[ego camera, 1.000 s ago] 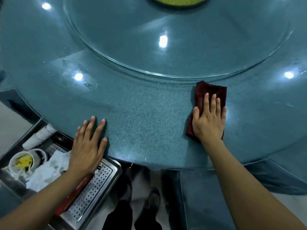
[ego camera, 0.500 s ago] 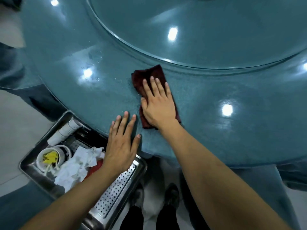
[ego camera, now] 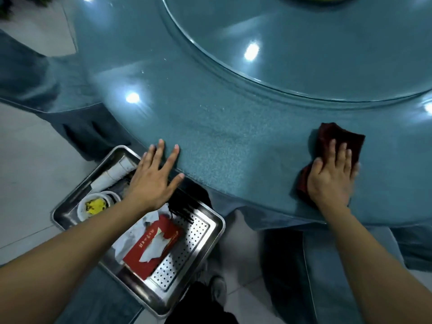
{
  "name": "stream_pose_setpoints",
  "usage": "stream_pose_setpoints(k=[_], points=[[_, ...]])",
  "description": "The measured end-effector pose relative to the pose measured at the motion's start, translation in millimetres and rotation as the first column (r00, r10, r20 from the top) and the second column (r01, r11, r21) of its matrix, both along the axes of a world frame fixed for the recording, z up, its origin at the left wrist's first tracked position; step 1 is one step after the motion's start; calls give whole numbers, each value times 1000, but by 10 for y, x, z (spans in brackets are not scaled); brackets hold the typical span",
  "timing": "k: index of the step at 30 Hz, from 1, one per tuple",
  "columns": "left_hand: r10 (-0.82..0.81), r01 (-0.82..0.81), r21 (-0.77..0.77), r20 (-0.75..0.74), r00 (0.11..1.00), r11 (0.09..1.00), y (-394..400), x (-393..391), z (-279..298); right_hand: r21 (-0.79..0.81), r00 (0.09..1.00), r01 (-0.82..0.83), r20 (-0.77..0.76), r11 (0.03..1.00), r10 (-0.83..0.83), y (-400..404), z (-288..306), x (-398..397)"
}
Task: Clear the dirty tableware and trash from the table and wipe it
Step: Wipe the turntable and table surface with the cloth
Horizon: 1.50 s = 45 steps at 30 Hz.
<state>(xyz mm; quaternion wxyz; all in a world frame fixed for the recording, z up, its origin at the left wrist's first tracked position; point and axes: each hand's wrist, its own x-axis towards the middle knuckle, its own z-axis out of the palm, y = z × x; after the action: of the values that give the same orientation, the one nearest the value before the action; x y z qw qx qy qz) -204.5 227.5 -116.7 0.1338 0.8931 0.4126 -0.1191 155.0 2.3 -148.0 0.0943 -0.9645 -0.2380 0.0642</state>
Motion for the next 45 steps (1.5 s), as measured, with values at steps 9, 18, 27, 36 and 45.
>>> stream_pose_setpoints(k=[9,18,27,36,45], points=[[-28,27,-17,-58,998,999,39,12,36,34,963,-263,78,964,260,1223,-39,-1065],[-56,55,-34,-28,998,998,173,-56,54,114,873,-488,76,865,482,1657,-61,-1660],[-271,273,-37,44,962,961,596,-344,55,18,999,30,25,999,-31,1197,6,-1416],[-426,433,40,-118,897,901,1742,-910,41,69,990,97,98,993,-103,1630,-41,-2072],[-496,500,2,-120,860,866,1823,-928,68,89,986,114,115,989,-124,1658,-64,-2065]])
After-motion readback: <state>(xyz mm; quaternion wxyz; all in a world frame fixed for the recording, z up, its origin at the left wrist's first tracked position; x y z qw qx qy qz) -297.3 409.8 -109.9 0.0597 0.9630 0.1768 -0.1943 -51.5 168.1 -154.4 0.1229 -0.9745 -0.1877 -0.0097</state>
